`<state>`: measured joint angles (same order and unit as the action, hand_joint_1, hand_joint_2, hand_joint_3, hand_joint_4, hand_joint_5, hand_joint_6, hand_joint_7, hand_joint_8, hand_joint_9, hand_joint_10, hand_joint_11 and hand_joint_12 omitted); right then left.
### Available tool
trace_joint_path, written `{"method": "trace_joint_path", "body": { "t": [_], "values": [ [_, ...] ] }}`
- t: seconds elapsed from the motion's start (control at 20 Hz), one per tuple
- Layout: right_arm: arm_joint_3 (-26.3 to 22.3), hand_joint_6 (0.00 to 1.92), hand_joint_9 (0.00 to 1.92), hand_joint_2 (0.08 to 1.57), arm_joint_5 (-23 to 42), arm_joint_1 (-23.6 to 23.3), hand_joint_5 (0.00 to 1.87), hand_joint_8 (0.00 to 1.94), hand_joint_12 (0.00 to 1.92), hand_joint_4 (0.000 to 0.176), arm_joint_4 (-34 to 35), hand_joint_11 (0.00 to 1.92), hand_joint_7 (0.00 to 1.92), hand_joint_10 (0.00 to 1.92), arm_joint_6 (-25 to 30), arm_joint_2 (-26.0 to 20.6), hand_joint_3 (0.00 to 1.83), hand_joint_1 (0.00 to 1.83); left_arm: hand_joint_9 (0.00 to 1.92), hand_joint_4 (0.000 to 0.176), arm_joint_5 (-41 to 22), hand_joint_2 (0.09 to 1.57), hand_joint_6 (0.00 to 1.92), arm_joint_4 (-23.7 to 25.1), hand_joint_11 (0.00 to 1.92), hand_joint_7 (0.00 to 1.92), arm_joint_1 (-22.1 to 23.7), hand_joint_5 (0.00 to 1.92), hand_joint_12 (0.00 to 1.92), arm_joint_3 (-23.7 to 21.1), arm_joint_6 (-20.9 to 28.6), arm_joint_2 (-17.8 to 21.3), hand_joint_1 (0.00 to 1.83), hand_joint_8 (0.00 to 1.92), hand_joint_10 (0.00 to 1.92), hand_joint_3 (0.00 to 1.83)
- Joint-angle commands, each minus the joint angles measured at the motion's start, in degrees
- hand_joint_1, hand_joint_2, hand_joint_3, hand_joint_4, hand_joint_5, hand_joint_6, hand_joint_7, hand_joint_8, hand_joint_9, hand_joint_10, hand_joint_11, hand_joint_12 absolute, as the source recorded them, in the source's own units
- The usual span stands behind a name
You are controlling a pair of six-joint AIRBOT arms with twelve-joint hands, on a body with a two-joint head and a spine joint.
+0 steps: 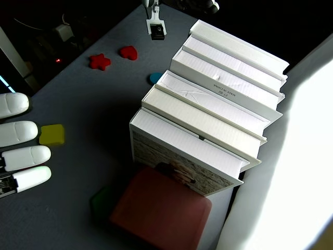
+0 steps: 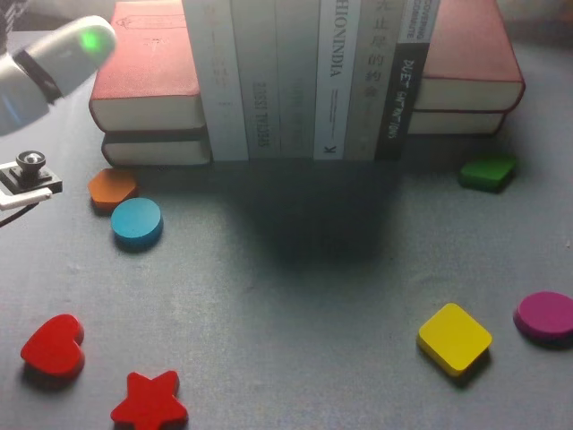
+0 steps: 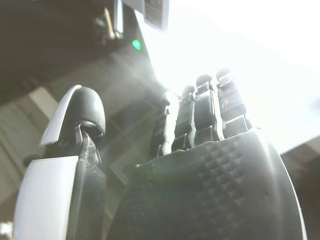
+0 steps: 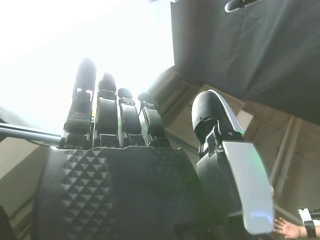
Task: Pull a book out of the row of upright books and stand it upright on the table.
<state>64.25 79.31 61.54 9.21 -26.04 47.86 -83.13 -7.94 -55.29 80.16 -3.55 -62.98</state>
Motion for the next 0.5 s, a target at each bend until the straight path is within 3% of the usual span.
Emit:
{"method": "trace_joint_path", "body": {
  "t": [0.0, 0.2, 0.25, 0.35, 0.4, 0.45],
  "values": [
    [-0.28, 0.0, 0.01, 1.37, 6.5, -0.44, 0.0, 0.0, 1.27, 0.0, 1.27, 0.0, 0.0, 0.01, -0.26, -0.55, 0.04, 0.35, 0.03, 0.019, -6.37, 1.36, 0.0, -1.19, 0.0, 0.1, 0.13, 0.17, 0.31, 0.06, 0.13, 0.35, 0.34, 0.0, 0.0, 0.01],
    [-0.35, 0.0, 0.0, 1.4, 6.4, -0.45, 0.0, 0.0, 1.38, 0.0, 0.8, 0.0, 0.0, 0.01, -0.57, -0.83, 0.01, 0.35, 0.04, 0.039, -6.38, 1.36, 0.0, -1.14, 0.0, 0.09, 0.03, 0.15, 0.35, 0.08, 0.13, 0.41, 0.32, 0.0, 0.0, 0.0],
    [-0.33, 0.0, 0.0, 1.41, 5.99, -0.56, 0.0, 0.0, 1.35, 0.0, 0.44, 0.0, 0.0, 0.0, -0.82, -0.84, 0.0, 0.36, 0.03, 0.033, -6.25, 1.36, 0.0, -1.09, 0.0, 0.09, 0.03, 0.15, 0.35, 0.14, 0.13, 0.41, 0.31, 0.0, 0.0, 0.0],
    [-0.09, 0.0, 0.0, 1.43, 4.21, -2.23, 0.0, 0.0, 0.97, 0.0, -1.04, 0.0, 0.0, 0.0, -1.49, -0.77, 0.0, 0.4, 0.0, 0.05, -6.2, 1.36, 0.0, -1.09, 0.0, 0.05, 0.03, 0.13, 0.26, 0.19, 0.09, 0.41, 0.28, 0.0, 0.0, 0.0],
    [0.09, 0.0, 0.0, 1.42, 2.16, -4.19, 0.0, 0.0, 0.51, 0.0, -2.39, 0.0, 0.0, 0.0, -2.38, -0.72, 0.0, 0.36, 0.0, 0.018, -6.11, 1.38, 0.0, -1.09, 0.0, 0.05, 0.03, 0.13, 0.3, 0.21, 0.07, 0.41, 0.29, 0.0, 0.0, 0.0],
    [0.21, 0.0, 0.0, 1.41, 0.58, -5.52, 0.0, 0.0, 0.1, 0.0, -3.37, 0.0, 0.0, 0.0, -3.01, -0.72, 0.0, 0.36, 0.02, 0.0, -5.96, 1.39, 0.0, -1.06, 0.0, 0.07, 0.01, 0.14, 0.37, 0.25, 0.07, 0.39, 0.32, 0.0, 0.0, 0.0]
  ]
}}
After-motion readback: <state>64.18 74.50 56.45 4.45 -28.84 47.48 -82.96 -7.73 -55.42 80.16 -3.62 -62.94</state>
